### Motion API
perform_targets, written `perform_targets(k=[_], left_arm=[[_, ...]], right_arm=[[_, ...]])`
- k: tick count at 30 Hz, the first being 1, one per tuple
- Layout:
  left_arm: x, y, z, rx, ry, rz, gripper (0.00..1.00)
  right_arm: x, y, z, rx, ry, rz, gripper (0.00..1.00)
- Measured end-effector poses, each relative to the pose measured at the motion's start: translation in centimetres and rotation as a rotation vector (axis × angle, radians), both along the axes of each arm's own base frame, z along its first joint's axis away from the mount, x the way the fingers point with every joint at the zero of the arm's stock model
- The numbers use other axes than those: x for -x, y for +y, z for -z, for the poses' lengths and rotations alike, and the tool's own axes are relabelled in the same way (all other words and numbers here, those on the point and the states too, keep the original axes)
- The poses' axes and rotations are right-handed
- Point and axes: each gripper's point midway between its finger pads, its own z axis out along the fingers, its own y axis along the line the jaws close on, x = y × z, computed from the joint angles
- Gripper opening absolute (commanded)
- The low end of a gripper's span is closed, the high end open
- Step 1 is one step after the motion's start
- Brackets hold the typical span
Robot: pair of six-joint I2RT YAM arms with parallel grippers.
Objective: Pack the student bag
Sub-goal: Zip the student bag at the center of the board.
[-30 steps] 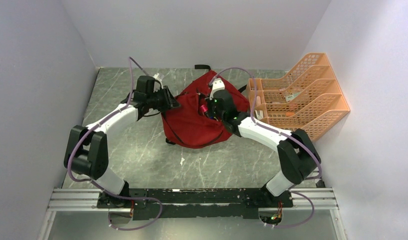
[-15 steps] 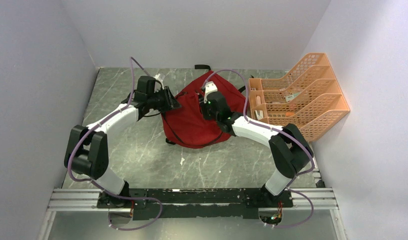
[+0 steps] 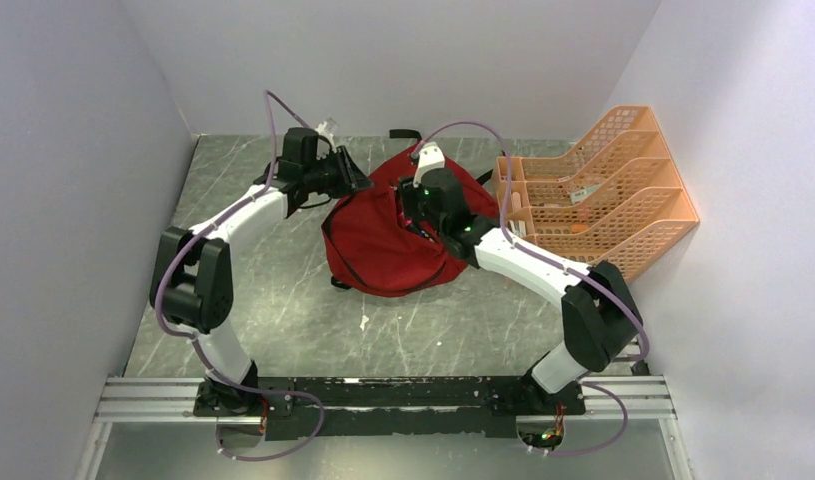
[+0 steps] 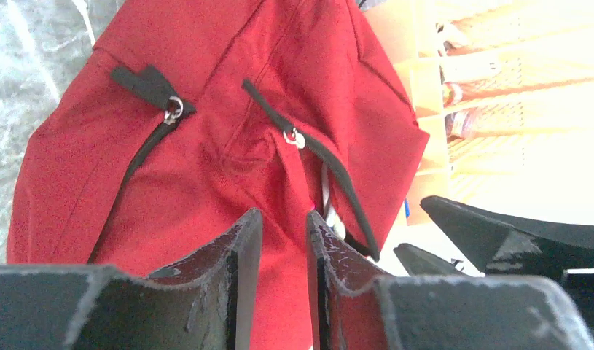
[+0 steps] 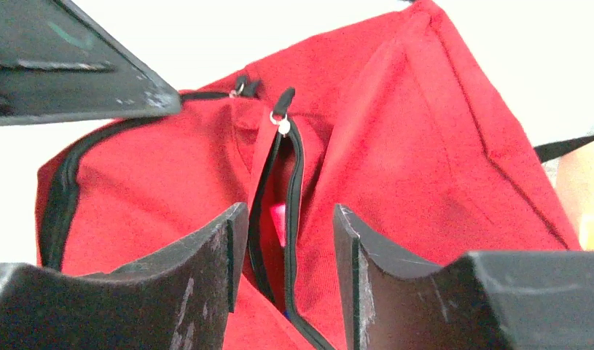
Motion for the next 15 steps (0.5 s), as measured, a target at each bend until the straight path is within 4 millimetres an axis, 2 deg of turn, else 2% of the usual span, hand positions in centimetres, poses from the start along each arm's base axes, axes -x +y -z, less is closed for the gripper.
perform_targets(k=[3, 7, 10, 15], left_arm=[[-1.1, -0.6, -0.2, 0.029, 0.0, -0.008, 0.33], [-2.1, -1.2, 0.8, 0.057, 0.032, -0.021, 0.31], [-2.8, -1.6, 2.0, 0.068, 0.056, -0.022, 0.29], [-3.1, -1.7, 4.7, 0.064, 0.11, -0.033, 0.26]], right_arm=[[-0.7, 0.2, -1.3, -0.011, -0.02, 0.016, 0.49], [-2.4, 0.6, -2.4, -0.035, -0.026, 0.039, 0.49], [-3.7, 0.3, -1.8, -0.038, 0.002, 0.067, 0.47], [-4.2, -0.8, 1.3, 0.005, 0.076, 0.105, 0.4]])
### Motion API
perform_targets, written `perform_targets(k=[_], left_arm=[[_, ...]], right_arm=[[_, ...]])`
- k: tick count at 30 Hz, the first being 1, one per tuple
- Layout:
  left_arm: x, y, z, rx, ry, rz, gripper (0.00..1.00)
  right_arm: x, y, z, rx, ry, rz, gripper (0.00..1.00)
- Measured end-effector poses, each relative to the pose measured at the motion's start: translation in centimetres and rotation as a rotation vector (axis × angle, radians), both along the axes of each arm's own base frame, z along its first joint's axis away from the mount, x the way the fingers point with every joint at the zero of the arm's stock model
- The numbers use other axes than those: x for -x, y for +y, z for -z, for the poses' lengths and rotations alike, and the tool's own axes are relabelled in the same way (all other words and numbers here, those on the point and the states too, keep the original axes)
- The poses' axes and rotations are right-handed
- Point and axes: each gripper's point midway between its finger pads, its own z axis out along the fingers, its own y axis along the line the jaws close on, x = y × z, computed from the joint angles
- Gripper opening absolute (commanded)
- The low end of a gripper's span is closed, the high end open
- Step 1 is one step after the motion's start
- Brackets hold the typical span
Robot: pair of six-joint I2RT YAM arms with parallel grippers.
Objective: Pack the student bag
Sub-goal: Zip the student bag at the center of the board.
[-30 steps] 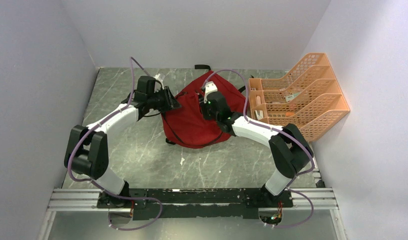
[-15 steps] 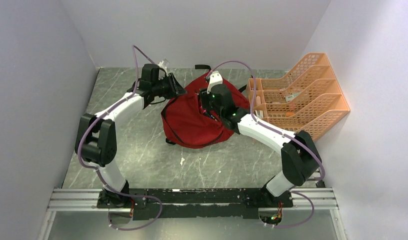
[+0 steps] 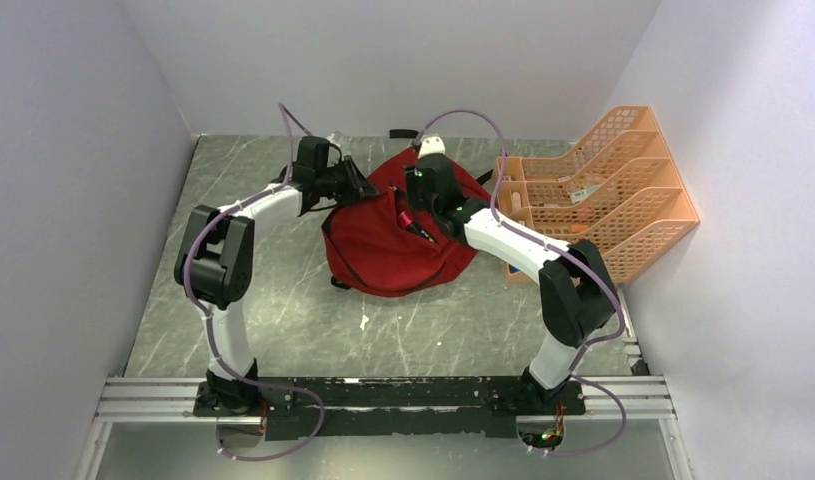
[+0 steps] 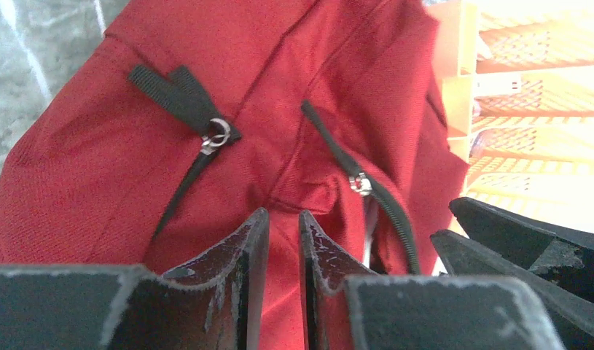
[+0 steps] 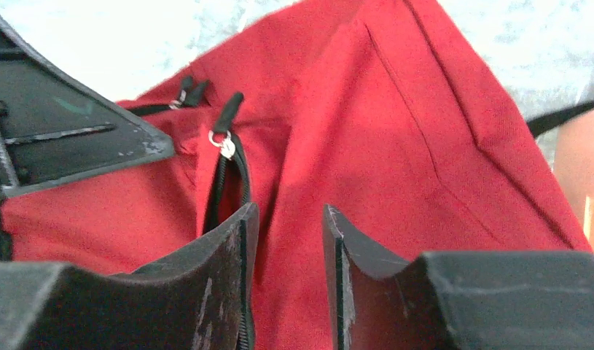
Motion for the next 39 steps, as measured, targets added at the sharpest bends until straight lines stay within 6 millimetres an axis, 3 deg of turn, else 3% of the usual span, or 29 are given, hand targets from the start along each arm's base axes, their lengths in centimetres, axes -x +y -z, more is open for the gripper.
perform_targets(k=[11, 19, 31, 35, 39], left_arm=[[0.8, 2.2, 4.8, -0.032, 0.102, -0.046, 0.24], [0.3, 4.1, 7.1, -0.063, 0.144, -0.081, 0.24], [0.4, 4.9, 7.5, -0.091, 0.138, -0.073, 0.26], [0.3, 4.9, 7.3, -0.088, 0.131, -0.061, 0.27], [0.1, 4.4, 6.4, -0.063, 0.116, -0.039, 0.28]], right_arm=[[1.6, -4.5, 6.4, 0.046, 0.145, 0.12, 0.38], [1.9, -6.5, 7.9, 0.069, 0.167, 0.185, 0.42], [1.3, -8.3, 4.8, 0.065, 0.086, 0.264, 0.48], [1.7, -7.3, 2.8, -0.004, 0.054, 0.206, 0.48], [1.9, -4.9, 0.5, -0.1, 0.021, 0.086, 0.49]])
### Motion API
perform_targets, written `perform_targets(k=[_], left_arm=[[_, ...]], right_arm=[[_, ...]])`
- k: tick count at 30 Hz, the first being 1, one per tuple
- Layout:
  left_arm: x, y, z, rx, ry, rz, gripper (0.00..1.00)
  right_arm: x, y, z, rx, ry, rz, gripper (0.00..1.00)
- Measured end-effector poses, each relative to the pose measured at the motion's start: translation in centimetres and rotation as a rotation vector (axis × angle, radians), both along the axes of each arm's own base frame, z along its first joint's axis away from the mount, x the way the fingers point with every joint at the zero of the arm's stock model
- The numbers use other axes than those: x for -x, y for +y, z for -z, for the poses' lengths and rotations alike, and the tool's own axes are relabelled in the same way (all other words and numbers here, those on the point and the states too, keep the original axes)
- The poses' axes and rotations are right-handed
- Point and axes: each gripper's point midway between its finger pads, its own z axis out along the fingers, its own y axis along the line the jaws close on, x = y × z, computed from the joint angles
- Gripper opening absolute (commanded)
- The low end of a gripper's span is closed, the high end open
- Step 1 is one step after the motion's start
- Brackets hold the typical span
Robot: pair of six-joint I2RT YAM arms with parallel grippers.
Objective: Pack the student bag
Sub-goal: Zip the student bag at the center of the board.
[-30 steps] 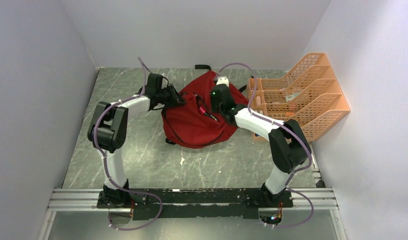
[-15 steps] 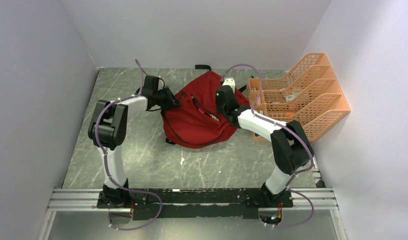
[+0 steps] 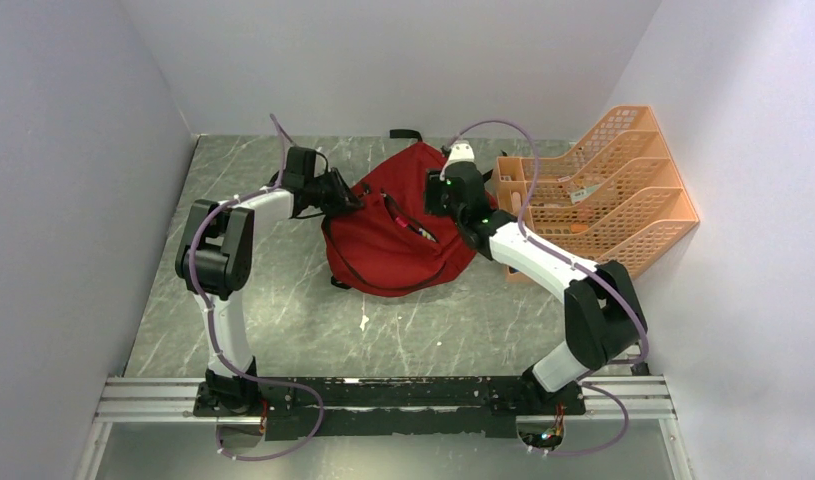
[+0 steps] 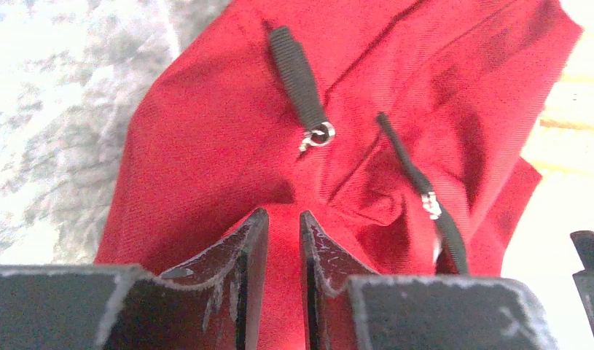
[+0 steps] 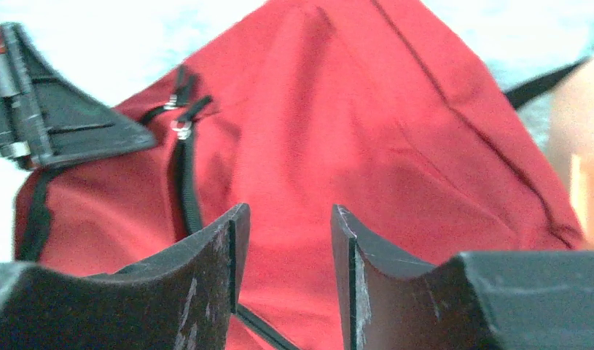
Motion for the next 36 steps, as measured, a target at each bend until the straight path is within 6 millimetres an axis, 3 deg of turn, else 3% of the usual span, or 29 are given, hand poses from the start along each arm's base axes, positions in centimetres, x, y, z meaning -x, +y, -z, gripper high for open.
perform_targets(k=[8, 13, 19, 27, 36], left_arm=[[-1.6, -1.6, -3.4, 0.069, -0.082, 0.028, 0.28], [-1.7, -1.8, -3.6, 0.075, -0.089, 0.033, 0.27], [-1.3, -2.0, -3.3, 0.076, -0.084, 0.041, 0.27], [-0.5, -2.9, -3.0, 0.079, -0.08, 0.077, 0.25], [0.8, -2.8, -1.8, 0.072, -0.048, 0.084, 0.25]], right_arm=[[-1.6, 4.4, -2.0, -0.099, 0.003, -0.14, 0.49], [-4.1, 6.8, -2.1, -0.164, 0.049, -0.135, 0.49], [-6.4, 9.4, -0.1, -0.173, 0.143, -0.125, 0.49], [-6.6, 11.6, 3.5, -0.121, 0.241, -0.149, 0.49], [-7.6, 12.9, 5.9, -0.068, 0.276, -0.168, 0.49]])
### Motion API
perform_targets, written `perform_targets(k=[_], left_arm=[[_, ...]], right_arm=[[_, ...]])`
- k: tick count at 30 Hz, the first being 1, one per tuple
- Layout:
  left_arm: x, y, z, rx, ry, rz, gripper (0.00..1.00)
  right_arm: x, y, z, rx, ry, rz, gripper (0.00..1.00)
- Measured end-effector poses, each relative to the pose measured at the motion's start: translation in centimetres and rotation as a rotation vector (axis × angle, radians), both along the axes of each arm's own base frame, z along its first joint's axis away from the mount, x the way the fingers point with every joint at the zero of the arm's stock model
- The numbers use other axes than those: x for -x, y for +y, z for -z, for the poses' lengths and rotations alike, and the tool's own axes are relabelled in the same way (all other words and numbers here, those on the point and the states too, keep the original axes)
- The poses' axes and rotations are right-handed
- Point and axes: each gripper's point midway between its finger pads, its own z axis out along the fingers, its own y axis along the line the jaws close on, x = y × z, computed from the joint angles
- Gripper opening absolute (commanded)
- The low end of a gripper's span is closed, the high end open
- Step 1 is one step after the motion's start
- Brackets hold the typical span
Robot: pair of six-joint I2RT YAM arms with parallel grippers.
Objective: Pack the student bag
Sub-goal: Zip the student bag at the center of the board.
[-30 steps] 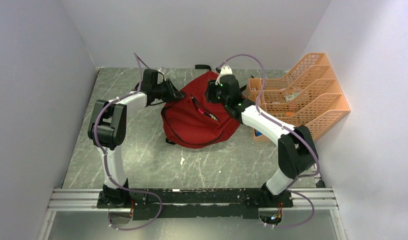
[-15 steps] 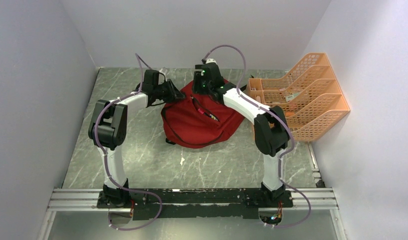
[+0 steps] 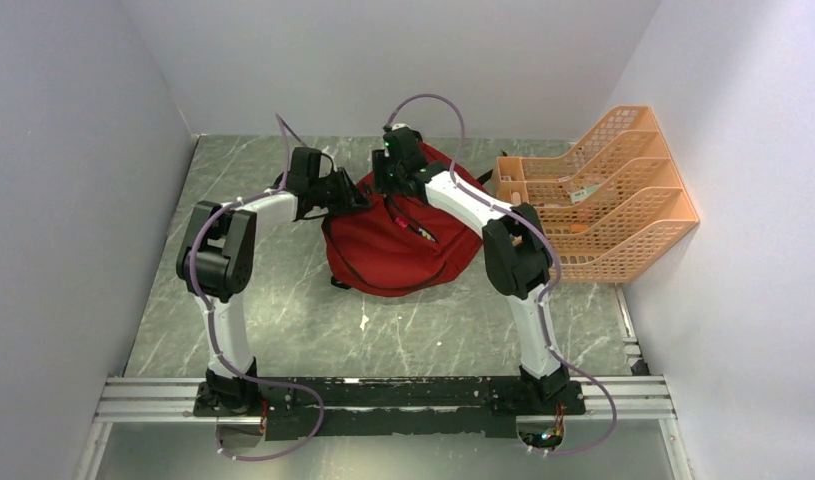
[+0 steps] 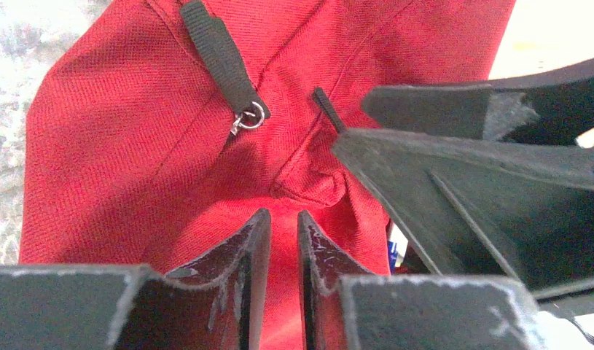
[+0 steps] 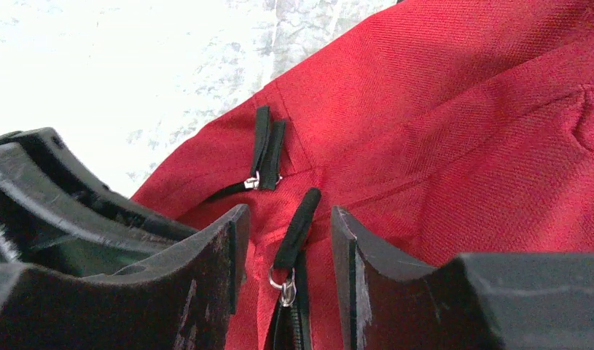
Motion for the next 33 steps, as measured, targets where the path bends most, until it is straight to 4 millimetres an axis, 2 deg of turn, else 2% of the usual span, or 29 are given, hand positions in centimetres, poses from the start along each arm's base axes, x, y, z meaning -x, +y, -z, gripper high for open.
perform_targets(k=[7, 15, 20, 25, 33], left_arm=[[0.2, 0.1, -0.6, 0.004, -0.01, 0.001, 0.24], [0.5, 0.1, -0.6, 0.003, -0.009, 0.002, 0.23], [0.5, 0.1, -0.6, 0.002, -0.01, 0.004, 0.23], [0.5, 0.1, -0.6, 0.001, -0.011, 0.005, 0.23], [0.6, 0.2, -0.4, -0.001, -0.008, 0.006, 0.22]], right_arm=[[-0.6, 0.4, 1.5, 0.036, 0.021, -0.005, 0.48], [-0.1, 0.9, 2.4, 0.067, 0.043, -0.028, 0.4], [-0.2, 1.3, 2.5, 0.066, 0.04, -0.033, 0.33], [-0.3, 1.3, 2.8, 0.068, 0.042, -0.033, 0.17], [-0.7, 1.6, 2.4, 0.054, 0.021, -0.032, 0.0]])
